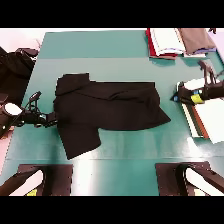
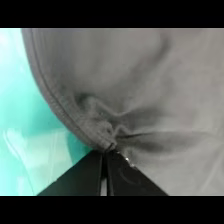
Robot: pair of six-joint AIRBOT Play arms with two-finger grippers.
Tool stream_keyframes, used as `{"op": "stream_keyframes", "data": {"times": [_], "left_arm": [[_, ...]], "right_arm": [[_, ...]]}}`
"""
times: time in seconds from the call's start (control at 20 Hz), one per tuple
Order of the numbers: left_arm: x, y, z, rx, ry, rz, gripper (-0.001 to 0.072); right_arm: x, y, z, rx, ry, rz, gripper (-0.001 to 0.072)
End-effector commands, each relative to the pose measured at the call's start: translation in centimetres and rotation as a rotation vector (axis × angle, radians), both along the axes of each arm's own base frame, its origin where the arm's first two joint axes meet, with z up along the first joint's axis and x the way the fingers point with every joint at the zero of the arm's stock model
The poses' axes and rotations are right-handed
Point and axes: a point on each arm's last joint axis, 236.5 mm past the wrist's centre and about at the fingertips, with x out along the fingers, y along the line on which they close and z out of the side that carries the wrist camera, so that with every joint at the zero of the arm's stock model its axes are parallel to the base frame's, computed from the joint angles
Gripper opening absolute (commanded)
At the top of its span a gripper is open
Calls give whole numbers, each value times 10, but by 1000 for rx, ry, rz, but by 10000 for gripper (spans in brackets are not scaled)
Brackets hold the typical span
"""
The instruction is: Fold the shirts.
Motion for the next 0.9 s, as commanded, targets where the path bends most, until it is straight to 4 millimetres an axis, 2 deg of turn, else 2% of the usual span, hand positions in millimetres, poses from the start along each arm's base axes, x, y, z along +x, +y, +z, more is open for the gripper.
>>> {"op": "stream_keyframes", "data": {"times": [0.0, 0.1, 0.2, 0.3, 0.35, 0.5, 0.6, 0.65, 0.7, 0.75, 0.8, 0.85], "left_arm": [[9, -1, 18, -2, -27, -18, 27], [15, -2, 27, -9, -46, -19, 27], [17, -2, 29, -9, -53, -18, 26], [16, -2, 29, -11, -48, -20, 27], [16, -2, 29, -11, -48, -20, 27], [14, -3, 29, -13, -42, -24, 27], [12, -4, 29, -17, -34, -28, 27], [11, -5, 30, -21, -30, -32, 27], [12, -6, 34, -24, -31, -40, 27], [14, -7, 43, -24, -44, -50, 27], [20, -7, 62, -16, -91, -57, 27], [28, -6, 93, -2, -169, -66, 27]], "right_arm": [[-53, -41, -56, 5, 164, -135, 588], [-73, -49, -85, 61, 226, -205, 580], [-73, -35, -103, 169, 228, -228, 505], [-64, -20, -117, 249, 231, -249, 502], [-58, -12, -123, 270, 234, -240, 471], [-31, 4, -135, 267, 205, -213, 434], [-13, 12, -135, 233, 170, -169, 279], [-5, 16, -132, 216, 150, -143, 173], [2, 20, -127, 204, 125, -115, 77], [9, 25, -116, 195, 88, -80, 15], [17, 28, -100, 186, 42, -53, 15], [28, 29, -74, 177, -29, -31, 15]]}}
